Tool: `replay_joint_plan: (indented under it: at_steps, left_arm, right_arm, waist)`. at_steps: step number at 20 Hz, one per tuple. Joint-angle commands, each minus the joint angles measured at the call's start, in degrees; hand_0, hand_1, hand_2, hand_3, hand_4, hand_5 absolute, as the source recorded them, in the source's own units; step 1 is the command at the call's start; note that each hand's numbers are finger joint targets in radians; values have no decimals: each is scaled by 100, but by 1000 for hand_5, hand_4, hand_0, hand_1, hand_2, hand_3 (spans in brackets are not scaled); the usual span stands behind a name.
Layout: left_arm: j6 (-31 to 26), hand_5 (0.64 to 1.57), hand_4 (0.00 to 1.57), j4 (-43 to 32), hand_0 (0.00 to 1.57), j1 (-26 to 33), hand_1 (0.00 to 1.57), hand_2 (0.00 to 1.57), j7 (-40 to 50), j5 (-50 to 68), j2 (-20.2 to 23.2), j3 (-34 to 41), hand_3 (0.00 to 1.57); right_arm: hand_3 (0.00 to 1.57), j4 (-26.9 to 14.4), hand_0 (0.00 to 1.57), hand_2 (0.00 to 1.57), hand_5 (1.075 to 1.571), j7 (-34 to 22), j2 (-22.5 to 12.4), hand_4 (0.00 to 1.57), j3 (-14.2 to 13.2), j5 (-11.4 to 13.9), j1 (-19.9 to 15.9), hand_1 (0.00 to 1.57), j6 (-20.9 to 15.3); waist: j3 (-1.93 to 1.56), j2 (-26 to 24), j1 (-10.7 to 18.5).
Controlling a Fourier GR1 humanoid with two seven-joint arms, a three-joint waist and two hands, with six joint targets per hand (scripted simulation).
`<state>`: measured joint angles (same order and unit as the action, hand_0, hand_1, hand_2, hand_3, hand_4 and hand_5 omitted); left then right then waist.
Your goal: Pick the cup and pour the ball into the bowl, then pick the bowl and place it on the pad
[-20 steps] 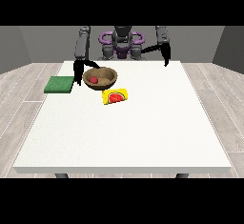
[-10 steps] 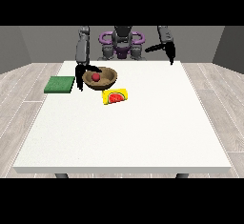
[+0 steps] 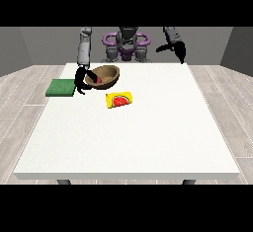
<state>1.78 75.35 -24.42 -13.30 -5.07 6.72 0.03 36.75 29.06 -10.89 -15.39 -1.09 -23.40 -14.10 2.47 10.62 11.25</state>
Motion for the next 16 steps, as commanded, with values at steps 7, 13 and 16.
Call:
replay_joint_plan:
  at_steps: [7,13,16]
  left_arm:
    - [-427,1422,963,-623,0,492,0,0,71,333,219,281,0]
    - [80,1407,1003,-1442,0,950,0,0,-394,221,183,683,0]
    - [-62,1407,1003,-1472,0,968,0,0,-211,354,504,926,0]
  right_arm:
    - [950,-110,1571,1571,1567,-2829,-110,866,811,1028,-170,1571,-1150]
    - [874,602,1571,1571,1564,-4499,-267,798,1301,1224,-976,1571,-411]
    - [744,881,1571,1571,1567,-4592,-532,808,1164,1014,-787,1571,36]
  waist:
    - [-227,-1104,-149]
    - [-235,-1715,-1213]
    - [-243,-1864,-1433]
